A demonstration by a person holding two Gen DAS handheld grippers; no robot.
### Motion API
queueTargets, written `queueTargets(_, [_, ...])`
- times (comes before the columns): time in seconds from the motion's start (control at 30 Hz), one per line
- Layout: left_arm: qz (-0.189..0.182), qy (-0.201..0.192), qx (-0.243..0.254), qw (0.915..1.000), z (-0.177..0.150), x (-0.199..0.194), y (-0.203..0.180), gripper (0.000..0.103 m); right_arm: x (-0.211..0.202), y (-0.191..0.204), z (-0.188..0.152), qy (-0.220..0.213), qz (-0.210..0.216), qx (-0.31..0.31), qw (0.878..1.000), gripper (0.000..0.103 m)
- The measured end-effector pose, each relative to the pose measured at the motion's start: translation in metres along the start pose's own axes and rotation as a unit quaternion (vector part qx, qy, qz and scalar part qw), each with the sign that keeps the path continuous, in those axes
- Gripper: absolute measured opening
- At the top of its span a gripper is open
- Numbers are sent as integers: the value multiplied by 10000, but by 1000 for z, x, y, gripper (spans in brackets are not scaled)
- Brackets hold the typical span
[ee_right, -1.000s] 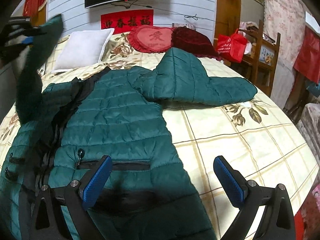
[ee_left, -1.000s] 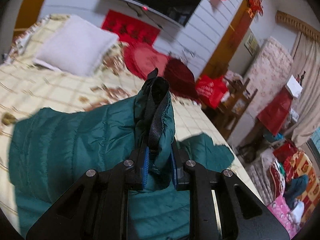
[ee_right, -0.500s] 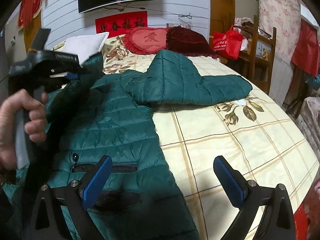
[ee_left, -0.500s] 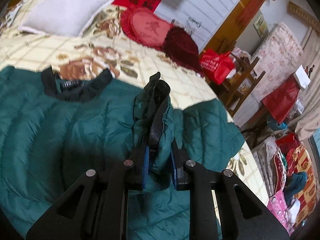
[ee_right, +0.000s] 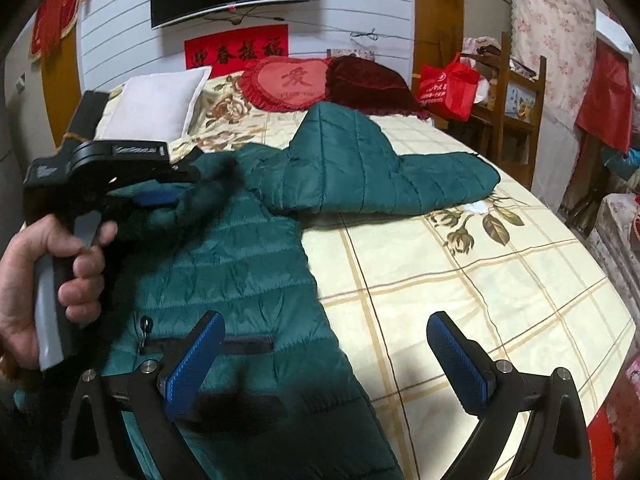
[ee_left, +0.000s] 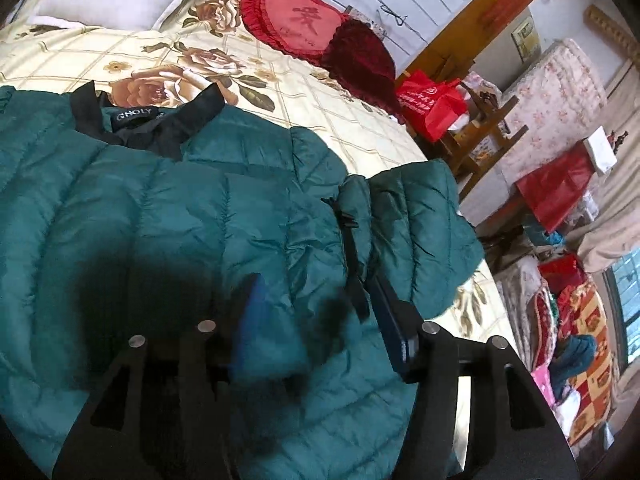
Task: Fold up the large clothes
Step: 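Lower the sleeve onto the jacket body and open the left tool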
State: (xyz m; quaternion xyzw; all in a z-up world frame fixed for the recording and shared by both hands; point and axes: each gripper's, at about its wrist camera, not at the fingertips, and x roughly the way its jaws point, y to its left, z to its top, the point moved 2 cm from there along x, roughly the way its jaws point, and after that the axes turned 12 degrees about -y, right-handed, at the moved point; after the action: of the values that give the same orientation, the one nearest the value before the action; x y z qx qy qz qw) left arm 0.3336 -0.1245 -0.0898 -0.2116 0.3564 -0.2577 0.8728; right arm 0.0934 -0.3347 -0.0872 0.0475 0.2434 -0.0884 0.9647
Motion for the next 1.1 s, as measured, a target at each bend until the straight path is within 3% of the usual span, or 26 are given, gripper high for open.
queueTargets(0.13, [-15,-273,234,9994,13,-40,11,55,0,8,5,-186,-48,89,9998,100])
queueTargets(0.23, [323,-637,302,9970,30,-85,44,55,-3,21,13,-455,26,136,9989,100])
queueTargets(0.33, [1116,-920,513,9882,42,-127,90,55,1,43,24,-639,164,106,9978,100])
queueTargets(0.4, [1733,-1048,599,9774,48,-148,123,55,15,69,37,-579,358,52,9977,100])
queueTargets(0.5, [2071,-1190,309,9706,51,-159,159,55,30,113,62,-678,595,-28,9959,100])
queueTargets(0.67, [1995,-1396,165,9698,46,-152,179,55,74,204,88,-469,1331,-489,9888,100])
queueTargets(0.73, [1933,-1310,190,9722,42,-140,185,55,94,237,83,-357,1614,-703,9837,100])
queueTargets(0.8, [1985,-942,147,9755,38,-121,190,55,111,255,74,-100,1836,-787,9798,100])
queueTargets(0.87, [1988,-945,177,9753,36,-117,192,55,130,257,65,152,1871,-763,9792,100])
queueTargets(0.97, [1933,-928,124,9767,32,-119,191,55,152,243,56,501,1541,-756,9839,100])
queueTargets(1.1, [1885,-868,84,9782,26,-121,185,55,173,192,52,752,1136,-562,9891,100])
